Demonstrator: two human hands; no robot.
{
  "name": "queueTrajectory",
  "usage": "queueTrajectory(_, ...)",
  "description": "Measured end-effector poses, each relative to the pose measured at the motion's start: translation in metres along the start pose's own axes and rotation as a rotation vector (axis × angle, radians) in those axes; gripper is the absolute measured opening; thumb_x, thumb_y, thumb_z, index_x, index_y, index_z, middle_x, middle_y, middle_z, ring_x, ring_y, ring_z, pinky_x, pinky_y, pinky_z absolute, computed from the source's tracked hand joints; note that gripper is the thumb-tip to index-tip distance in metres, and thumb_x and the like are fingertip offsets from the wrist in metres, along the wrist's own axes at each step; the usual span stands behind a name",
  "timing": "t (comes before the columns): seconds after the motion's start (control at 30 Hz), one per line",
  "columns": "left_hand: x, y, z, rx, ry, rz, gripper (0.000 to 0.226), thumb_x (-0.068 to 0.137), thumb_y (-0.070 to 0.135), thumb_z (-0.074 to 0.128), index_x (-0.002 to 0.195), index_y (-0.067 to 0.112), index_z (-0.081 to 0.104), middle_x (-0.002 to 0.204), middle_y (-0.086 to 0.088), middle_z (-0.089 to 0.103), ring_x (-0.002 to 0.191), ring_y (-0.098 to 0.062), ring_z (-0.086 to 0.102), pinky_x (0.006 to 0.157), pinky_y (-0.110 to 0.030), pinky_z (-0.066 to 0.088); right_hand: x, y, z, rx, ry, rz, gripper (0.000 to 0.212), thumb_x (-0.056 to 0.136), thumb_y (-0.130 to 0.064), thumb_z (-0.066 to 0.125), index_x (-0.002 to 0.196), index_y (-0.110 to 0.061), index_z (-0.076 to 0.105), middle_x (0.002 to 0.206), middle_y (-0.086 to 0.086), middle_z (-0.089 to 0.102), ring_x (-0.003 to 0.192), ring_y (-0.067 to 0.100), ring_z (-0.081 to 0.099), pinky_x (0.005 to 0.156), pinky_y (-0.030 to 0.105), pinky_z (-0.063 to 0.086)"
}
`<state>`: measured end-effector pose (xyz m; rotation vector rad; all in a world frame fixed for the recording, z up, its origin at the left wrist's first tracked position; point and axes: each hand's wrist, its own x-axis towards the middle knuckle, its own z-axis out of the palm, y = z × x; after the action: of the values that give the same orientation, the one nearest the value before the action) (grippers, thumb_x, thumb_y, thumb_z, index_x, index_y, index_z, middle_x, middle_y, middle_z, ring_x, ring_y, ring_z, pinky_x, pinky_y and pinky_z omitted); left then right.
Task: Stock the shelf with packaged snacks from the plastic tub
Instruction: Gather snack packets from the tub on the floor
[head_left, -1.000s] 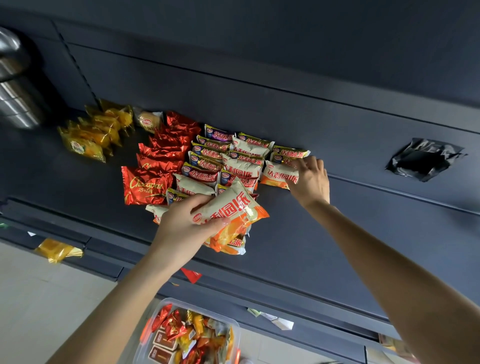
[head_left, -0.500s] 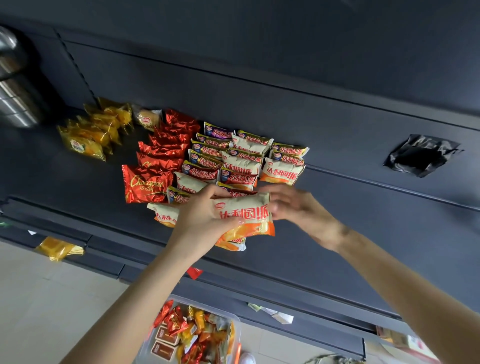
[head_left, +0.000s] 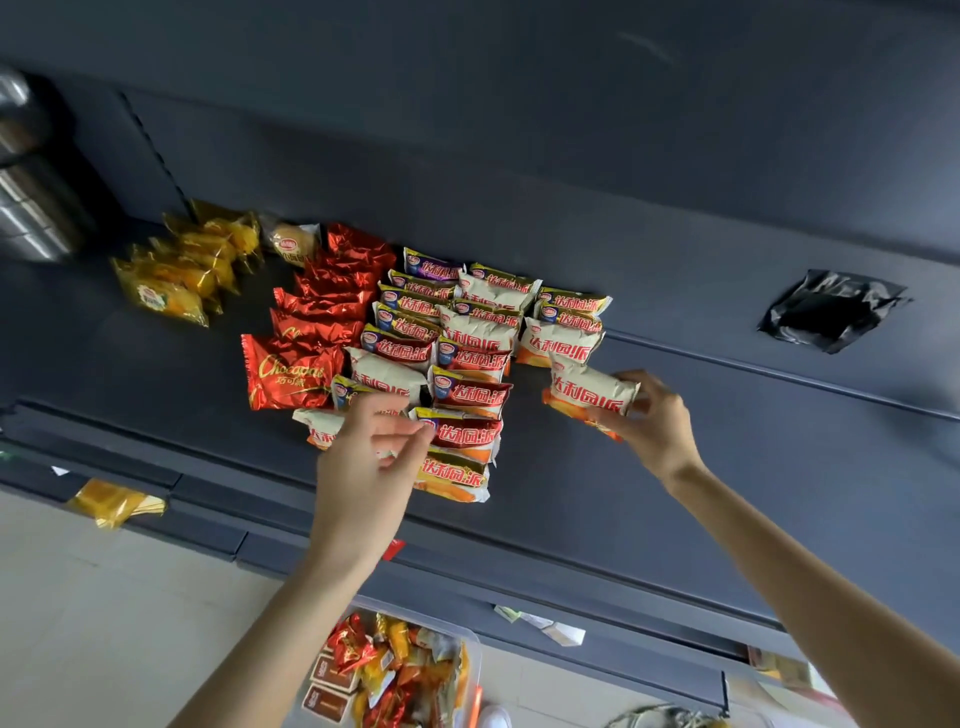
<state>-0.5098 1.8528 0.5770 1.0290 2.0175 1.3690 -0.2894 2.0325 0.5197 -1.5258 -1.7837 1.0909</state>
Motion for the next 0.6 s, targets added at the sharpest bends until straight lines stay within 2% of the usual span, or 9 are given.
queueTrajectory(0.1,-0.012,-0.025,-0.005,0.012,0.047,-0.032,0.012,0.086,0.015,0.067,0.097,0.013,0.061,0.086,0.008,0.067,0.078,0.002,0.064,0.069,-0.013,0.051,0.013,0.010,0.015,-0.076,0.016,0.006,0.036,0.072,-0.017,0.081,0.097,-0.028,0.058,0.097,0.000,0.066,0.088,0.020,0.065,0.080,0.041,0.055)
queueTrajectory(0.17,-0.018,-0.039,-0.005,0.056,0.007,-0.033,0.005,0.087,0.014,0.067,0.091,0.014,0.064,0.084,0.010,0.068,0.082,0.005,0.063,0.070,-0.010,0.049,0.023,0.010,0.027,-0.111,0.054,0.004,0.038,0.073,-0.021,0.080,0.104,-0.022,0.058,0.095,-0.002,0.064,0.091,0.021,0.064,0.080,0.040,0.054)
queueTrajectory(0.27,-0.024,-0.050,-0.005,0.158,-0.088,-0.010,0.001,0.088,0.018,0.066,0.088,0.017,0.066,0.084,0.015,0.068,0.085,0.011,0.060,0.068,-0.002,0.044,0.036,0.005,0.043,-0.140,0.111,-0.005,0.046,0.075,-0.022,0.078,0.113,-0.015,0.052,0.103,0.002,0.064,0.095,0.021,0.059,0.077,0.034,0.049)
queueTrajectory(0.33,-0.025,-0.057,-0.005,0.221,-0.148,-0.004,0.003,0.088,0.024,0.066,0.089,0.021,0.066,0.086,0.019,0.067,0.085,0.010,0.061,0.070,-0.006,0.048,0.042,0.002,0.050,-0.121,0.148,-0.020,0.048,0.076,-0.018,0.078,0.112,-0.011,0.048,0.108,0.005,0.063,0.098,0.023,0.058,0.074,0.031,0.045)
queueTrajectory(0.47,-0.022,-0.064,-0.007,0.413,-0.230,0.002,0.029,0.085,0.055,0.054,0.097,0.030,0.064,0.092,0.022,0.065,0.086,0.004,0.062,0.076,-0.030,0.056,0.046,0.000,0.057,-0.114,0.201,-0.031,0.049,0.075,-0.014,0.077,0.112,-0.007,0.046,0.114,0.008,0.061,0.102,0.027,0.057,0.074,0.029,0.039)
queueTrajectory(0.53,-0.021,-0.063,-0.009,0.512,-0.256,0.032,0.037,0.085,0.058,0.050,0.103,0.029,0.063,0.097,0.020,0.064,0.090,0.001,0.061,0.077,-0.032,0.056,0.047,0.000,0.057,-0.104,0.199,-0.024,0.049,0.076,-0.013,0.077,0.113,-0.007,0.045,0.114,0.009,0.061,0.103,0.027,0.056,0.074,0.027,0.037)
queueTrajectory(0.6,-0.020,-0.065,-0.012,0.595,-0.270,0.066,0.035,0.089,0.054,0.053,0.108,0.026,0.063,0.102,0.016,0.065,0.092,-0.001,0.061,0.076,-0.032,0.055,0.046,0.002,0.057,-0.105,0.180,-0.015,0.050,0.077,-0.015,0.076,0.115,-0.007,0.045,0.115,0.010,0.060,0.104,0.027,0.056,0.076,0.027,0.037)
